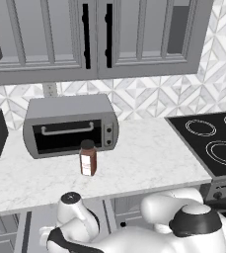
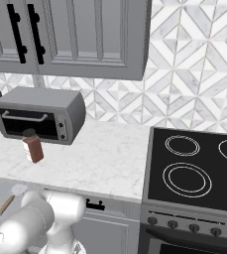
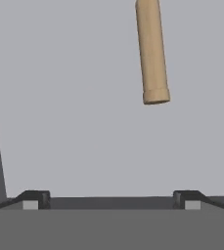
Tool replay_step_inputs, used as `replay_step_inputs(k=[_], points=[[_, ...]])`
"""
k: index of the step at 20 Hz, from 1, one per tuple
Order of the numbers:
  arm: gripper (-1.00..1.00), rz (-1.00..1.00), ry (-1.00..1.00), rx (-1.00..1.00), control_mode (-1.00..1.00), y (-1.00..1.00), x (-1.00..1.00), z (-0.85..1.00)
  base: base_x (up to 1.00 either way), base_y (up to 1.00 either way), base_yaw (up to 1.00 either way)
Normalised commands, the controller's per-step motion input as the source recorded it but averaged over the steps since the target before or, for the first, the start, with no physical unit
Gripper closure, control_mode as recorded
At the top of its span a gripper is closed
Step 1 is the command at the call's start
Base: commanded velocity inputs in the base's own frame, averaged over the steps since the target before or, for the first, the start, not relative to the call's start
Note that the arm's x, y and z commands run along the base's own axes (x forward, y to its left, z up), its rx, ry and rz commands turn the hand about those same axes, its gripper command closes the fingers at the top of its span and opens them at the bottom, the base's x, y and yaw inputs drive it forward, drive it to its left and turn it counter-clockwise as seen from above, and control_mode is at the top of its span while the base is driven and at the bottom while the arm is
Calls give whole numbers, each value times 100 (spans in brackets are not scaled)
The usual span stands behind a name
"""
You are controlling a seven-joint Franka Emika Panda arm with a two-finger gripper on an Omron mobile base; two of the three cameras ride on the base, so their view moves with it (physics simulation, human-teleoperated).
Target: Pick the pizza cutter from the drawer and place it on the counter.
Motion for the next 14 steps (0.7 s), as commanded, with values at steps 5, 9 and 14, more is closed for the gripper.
replay_step_inputs(k=[5,9,14], points=[[-100,3,0,0,-100,0,0,-27,0,0,0],[-100,3,0,0,-100,0,0,-22,0,0,0],[-100,4,2,0,-100,3,-20,-22,0,0,0]])
